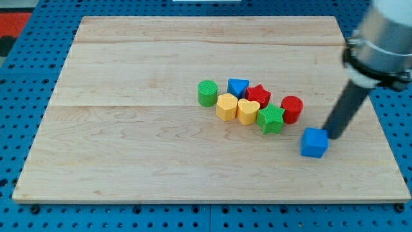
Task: Move the blue cube to the bottom side of the yellow heart
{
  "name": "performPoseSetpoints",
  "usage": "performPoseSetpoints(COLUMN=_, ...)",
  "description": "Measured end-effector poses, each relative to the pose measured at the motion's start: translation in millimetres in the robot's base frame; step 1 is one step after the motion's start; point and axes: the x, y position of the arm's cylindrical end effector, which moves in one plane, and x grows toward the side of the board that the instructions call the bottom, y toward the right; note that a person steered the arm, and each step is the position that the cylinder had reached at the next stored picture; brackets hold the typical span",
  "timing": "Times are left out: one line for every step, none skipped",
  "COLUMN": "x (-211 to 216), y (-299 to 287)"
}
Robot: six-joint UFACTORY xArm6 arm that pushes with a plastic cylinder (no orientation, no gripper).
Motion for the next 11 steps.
performPoseSetpoints(x=41, y=-11)
performPoseSetpoints(x=55, y=-19)
performPoseSetpoints(x=43, y=-81)
performPoseSetpoints(x=60, y=-97)
performPoseSetpoints(x=66, y=-115)
performPoseSetpoints(x=45, y=-115)
performPoseSetpoints(x=32, y=-119)
performPoseSetpoints(x=24, y=-139)
performPoseSetpoints(x=17, y=-170)
performPoseSetpoints(x=13, y=-167)
performPoseSetpoints(x=44, y=-158)
